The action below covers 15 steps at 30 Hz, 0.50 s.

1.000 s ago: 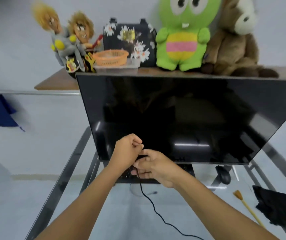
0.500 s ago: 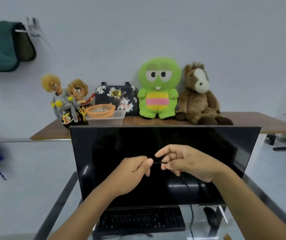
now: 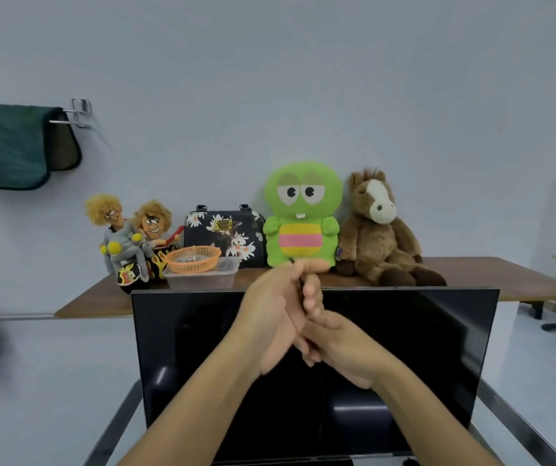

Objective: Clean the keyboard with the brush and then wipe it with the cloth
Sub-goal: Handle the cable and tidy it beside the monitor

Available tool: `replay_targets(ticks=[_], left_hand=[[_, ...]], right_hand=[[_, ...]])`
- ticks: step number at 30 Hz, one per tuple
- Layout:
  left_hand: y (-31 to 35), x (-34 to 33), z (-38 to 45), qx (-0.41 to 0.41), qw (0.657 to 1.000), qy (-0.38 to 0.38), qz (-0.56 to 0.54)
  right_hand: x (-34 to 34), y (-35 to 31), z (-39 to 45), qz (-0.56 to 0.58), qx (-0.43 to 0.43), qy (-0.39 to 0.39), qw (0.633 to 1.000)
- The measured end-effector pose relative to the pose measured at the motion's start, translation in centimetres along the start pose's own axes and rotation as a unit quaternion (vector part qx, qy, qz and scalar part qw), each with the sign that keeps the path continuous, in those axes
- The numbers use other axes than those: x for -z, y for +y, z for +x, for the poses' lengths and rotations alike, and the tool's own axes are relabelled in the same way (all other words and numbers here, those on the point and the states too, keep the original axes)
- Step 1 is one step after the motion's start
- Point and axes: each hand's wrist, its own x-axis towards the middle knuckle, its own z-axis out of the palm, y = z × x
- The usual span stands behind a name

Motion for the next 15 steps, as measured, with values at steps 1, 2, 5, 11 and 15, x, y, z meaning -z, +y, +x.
replay_targets(ticks=[1, 2, 5, 11, 15], left_hand=[[0.6, 0.3, 0.9, -0.037, 0.999, 0.029, 0.027], [1.2, 0.8, 1.7, -0.07, 0.993, 0.059, 0.074], [2.7, 3.2, 3.1, -0.118, 0.928, 0.134, 0.326], [1.8, 9.9, 2.3, -0.032, 0.729, 0.029, 0.684], [-0.6, 10.4, -0.9, 0.035, 0.806, -0.005, 0.59]], right_hand=[[-0.3, 0.4, 0.3, -0.037, -0.002, -0.012, 0.999], [-0.5, 0.5, 0.5, -0.07, -0.012, -0.022, 0.997], [-0.5, 0.1, 0.6, -0.161, -0.035, -0.042, 0.985], [0.6, -1.3, 0.6, -0.298, 0.018, -0.017, 0.954], [1.4, -2.6, 1.1, -0.329, 0.071, 0.016, 0.942]])
